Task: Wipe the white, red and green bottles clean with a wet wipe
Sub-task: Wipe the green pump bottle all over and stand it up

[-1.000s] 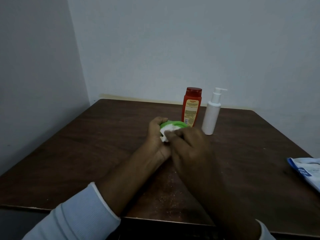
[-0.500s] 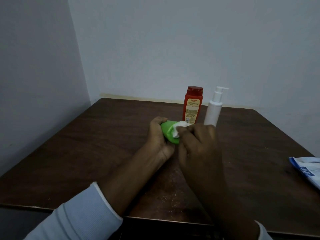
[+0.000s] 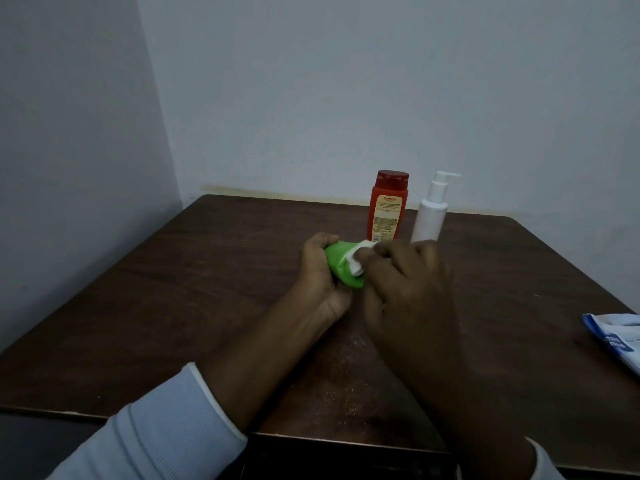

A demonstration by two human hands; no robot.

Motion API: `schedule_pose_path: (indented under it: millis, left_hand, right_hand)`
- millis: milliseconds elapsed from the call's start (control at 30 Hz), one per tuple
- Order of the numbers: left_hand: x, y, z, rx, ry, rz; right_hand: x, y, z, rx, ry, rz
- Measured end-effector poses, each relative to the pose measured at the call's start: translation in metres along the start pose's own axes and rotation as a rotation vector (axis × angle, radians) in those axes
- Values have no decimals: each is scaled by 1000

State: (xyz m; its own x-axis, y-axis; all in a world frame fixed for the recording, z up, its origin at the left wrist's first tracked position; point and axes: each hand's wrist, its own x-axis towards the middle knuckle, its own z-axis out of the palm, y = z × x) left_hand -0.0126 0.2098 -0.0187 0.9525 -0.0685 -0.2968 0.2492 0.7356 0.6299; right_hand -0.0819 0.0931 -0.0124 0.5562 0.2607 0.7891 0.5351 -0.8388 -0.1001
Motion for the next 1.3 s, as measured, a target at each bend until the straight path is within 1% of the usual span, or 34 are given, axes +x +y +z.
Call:
schedule_pose_path:
  millis: [67,167,200,300,400,433,533,667,800,900,1033,1133,1200,1300]
  left_hand:
    - [-1,0,0,-1,2,-6]
    - [1,-1,0,5,3,16]
    - [1,-2,0,9,-2,17]
    - [0,-1,-1,18,-8,9]
    - [0,-2,-1,13,11,24]
    - [0,-3,-1,15,10,24]
    - [-2,-3,-1,23,9,7]
    - [-2,-4,0,24,6,16]
    - [-4,1,-1,11,-15,-22]
    - [-5,1,0,34,11,-8]
    - [0,0,2,49,58,50]
    - [2,0,2,51,78,71]
    - [2,0,2,44,65,74]
    - [1,-1,1,41,39,66]
  right_hand:
    - [-3,-1,1,-2,-22,-54]
    - [0,3,-4,-60,8,48]
    - [0,3,-4,-58,15,52]
    - [-1,1,-3,-23,-33,-35]
    - [3,3,-8,-35,-50,53]
    - [4,3,-9,-35,-52,56]
    - [3,2,-9,-18,-101,-48]
    - [6,4,-13,-29,-96,2]
    - [-3,0,-12,-26,-160,-95]
    - [-9,6,-16,-76,-179,-49]
    - [-12,18,-16,-158,-115,13]
    - [-11,20,-12,-160,-19,46]
    - [-8,17,-5,-99,35,66]
    - [-6,12,3,88,91,18]
